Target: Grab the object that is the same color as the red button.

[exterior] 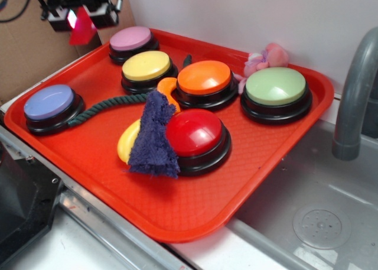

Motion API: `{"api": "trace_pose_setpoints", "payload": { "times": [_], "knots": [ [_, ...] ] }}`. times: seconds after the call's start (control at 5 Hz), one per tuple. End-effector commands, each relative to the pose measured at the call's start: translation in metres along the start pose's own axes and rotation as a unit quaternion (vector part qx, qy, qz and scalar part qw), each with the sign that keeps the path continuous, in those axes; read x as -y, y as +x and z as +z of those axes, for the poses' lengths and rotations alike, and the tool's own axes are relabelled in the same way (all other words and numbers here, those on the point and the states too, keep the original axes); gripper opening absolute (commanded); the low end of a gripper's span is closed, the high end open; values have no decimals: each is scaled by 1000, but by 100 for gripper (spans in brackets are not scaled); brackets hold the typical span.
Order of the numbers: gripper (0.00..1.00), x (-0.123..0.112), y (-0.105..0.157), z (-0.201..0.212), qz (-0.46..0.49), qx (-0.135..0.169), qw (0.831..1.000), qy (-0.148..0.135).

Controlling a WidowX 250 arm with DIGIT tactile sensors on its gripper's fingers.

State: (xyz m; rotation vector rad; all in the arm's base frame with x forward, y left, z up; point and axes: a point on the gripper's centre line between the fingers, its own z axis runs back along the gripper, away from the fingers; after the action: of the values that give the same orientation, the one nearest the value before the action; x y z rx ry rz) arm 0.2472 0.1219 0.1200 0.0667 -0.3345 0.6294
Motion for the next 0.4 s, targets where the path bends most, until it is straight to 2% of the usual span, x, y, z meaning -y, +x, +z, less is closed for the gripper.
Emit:
{"api": "trace_pose_setpoints", "payload": {
  "times": [0.0,0.2],
  "knots": [
    [0,16,-27,68,-145,-72,986,-42],
    [0,13,-52,74,-206,-138,968,-42]
  ]
}}
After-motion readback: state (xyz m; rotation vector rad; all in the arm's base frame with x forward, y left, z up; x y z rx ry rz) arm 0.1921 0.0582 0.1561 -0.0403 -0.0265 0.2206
